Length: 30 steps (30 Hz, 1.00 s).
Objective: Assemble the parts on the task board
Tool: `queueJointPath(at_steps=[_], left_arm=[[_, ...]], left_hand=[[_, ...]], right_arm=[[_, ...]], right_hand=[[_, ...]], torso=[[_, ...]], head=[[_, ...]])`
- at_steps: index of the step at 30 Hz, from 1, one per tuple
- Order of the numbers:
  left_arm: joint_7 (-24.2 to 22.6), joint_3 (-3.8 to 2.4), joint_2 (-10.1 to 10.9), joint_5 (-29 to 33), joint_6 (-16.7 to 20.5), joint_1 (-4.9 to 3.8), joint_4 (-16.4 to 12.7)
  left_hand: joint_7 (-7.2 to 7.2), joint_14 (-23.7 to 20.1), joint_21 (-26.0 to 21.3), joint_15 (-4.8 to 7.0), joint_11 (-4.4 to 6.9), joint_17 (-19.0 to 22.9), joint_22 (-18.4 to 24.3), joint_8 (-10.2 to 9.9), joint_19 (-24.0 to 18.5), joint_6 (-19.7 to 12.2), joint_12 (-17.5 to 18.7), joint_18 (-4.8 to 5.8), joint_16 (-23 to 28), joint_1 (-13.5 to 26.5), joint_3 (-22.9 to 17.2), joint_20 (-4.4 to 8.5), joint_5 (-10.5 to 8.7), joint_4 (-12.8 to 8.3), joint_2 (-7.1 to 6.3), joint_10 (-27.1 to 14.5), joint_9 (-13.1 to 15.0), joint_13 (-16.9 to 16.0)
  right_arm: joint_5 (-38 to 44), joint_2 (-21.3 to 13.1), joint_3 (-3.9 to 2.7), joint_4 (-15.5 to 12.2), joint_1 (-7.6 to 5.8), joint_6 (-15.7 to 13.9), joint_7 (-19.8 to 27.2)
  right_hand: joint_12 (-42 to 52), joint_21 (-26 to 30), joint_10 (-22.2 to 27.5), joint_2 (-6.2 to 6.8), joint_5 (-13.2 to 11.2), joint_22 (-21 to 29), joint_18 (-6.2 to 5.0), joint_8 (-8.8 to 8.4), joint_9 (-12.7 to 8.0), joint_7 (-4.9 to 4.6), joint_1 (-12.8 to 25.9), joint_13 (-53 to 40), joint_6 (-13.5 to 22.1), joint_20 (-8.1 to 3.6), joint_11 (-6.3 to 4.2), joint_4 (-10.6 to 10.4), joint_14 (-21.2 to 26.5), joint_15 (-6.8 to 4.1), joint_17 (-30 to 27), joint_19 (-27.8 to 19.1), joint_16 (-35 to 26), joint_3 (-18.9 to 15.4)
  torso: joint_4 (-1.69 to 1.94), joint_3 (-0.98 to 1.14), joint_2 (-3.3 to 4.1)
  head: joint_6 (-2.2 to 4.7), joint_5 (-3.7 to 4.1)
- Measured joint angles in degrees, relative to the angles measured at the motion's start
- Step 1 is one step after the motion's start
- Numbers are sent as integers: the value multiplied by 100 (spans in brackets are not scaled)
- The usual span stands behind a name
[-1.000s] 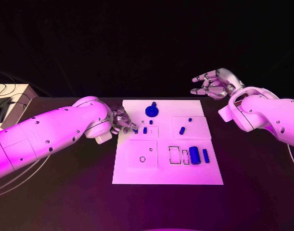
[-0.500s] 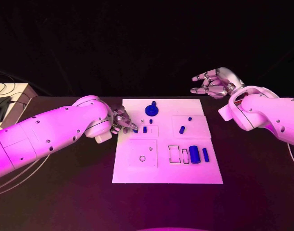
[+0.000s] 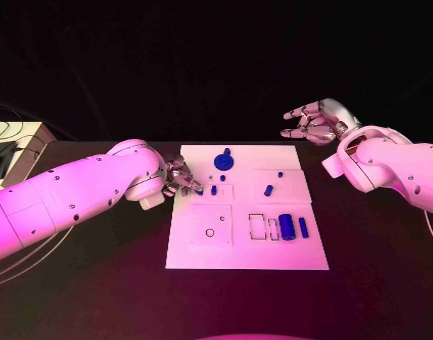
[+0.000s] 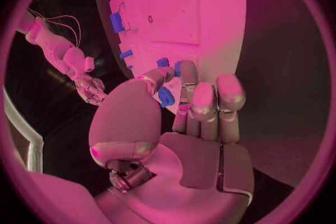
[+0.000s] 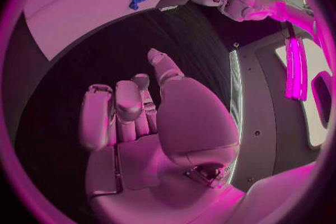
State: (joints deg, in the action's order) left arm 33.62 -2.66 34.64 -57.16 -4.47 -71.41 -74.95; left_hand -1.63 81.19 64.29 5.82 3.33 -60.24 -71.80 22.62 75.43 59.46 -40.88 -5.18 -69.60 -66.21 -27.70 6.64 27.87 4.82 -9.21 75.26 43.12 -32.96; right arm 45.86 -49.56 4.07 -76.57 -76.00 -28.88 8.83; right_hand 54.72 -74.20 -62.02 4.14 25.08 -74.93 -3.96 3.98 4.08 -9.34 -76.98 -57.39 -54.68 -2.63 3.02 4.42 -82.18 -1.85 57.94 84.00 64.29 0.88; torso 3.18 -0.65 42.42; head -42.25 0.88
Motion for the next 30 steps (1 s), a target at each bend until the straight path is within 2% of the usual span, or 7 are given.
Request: queueJointPath(at_steps=[9,19,30], left_arm=[[-20,4,-34,-64,2,-5,46],[-57,52,-80,-142,10,-23,78],[-79,73,-100,-218,2,-32,75]], left_hand=[[12,0,0,0,-1,0,0,-2,0,12,0,0,0,0,0,0,-7,0,0,0,0,1],[12,0,0,0,-2,0,1,12,0,12,0,0,0,2,0,-1,-15,0,-1,1,1,2],[11,10,0,-10,-11,4,1,38,0,11,0,1,0,-31,-23,0,-16,23,-36,9,24,-8]], right_arm=[[-1,-1,0,-1,0,7,-1],[-1,2,0,-1,0,13,-1],[-1,-2,0,-4,0,20,-1]], right_hand=[[0,0,-9,0,0,1,0,0,0,10,0,0,7,0,-6,0,0,0,0,0,0,0],[0,0,-17,0,0,2,0,0,0,18,0,1,0,0,-10,0,0,0,0,0,0,0],[0,0,-22,0,0,3,-1,0,0,21,0,1,-1,0,-3,0,0,0,0,0,0,0]], torso=[[2,-1,5],[2,-1,6],[-2,0,2]], head=[[-7,-1],[-29,12],[-35,12]])
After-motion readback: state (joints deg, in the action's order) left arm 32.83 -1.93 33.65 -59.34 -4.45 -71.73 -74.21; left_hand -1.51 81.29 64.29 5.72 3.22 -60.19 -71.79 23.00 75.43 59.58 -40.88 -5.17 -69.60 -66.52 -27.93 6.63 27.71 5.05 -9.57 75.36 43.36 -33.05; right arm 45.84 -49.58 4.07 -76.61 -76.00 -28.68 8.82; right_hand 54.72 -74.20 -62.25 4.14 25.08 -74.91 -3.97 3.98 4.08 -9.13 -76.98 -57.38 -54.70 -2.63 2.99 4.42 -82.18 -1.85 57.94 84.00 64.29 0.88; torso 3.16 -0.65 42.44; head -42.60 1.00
